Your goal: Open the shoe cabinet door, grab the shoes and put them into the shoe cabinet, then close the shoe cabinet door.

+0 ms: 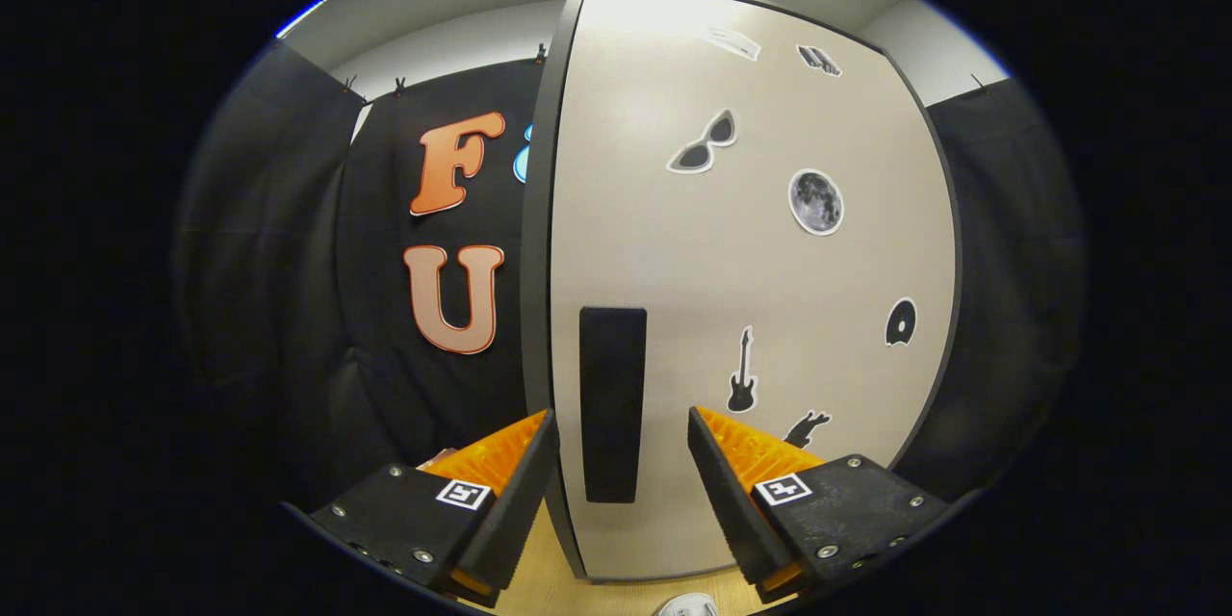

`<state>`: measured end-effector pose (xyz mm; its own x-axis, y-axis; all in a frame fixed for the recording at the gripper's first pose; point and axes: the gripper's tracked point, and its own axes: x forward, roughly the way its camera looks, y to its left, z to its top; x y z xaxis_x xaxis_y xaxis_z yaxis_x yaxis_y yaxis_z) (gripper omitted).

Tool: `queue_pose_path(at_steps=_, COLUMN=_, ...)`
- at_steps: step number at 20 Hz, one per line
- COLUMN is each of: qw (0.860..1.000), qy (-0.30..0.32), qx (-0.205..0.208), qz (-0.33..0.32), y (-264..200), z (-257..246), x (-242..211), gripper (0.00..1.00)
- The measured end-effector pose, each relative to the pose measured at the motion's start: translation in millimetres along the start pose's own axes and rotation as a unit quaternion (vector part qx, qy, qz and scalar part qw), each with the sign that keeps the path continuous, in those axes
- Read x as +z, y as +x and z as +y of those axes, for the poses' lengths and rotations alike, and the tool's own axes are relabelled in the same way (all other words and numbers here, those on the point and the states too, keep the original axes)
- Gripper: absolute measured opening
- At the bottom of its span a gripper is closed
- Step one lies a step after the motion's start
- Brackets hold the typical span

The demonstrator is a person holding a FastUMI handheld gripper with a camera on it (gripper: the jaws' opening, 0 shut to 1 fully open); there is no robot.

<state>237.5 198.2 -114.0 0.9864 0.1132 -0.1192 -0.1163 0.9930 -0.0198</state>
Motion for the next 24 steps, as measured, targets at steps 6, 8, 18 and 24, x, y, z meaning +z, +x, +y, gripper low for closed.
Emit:
queue_pose_path(at_steps=6, qw=1.000, qy=0.003, qx=-0.001, qz=0.018, y=15, z=2, x=-15, gripper=0.63)
queue_pose_path(at_steps=8, qw=1.000, qy=-0.001, qx=0.006, qz=0.018, y=17, z=7, x=-15, gripper=0.50)
queue_pose_path(at_steps=18, qw=0.999, qy=0.024, qx=0.016, qz=0.017, y=13, z=8, x=-15, gripper=0.16)
queue_pose_path(at_steps=24, qw=0.999, qy=0.026, qx=0.029, qz=0.014, y=-4, z=9, x=-16, gripper=0.13)
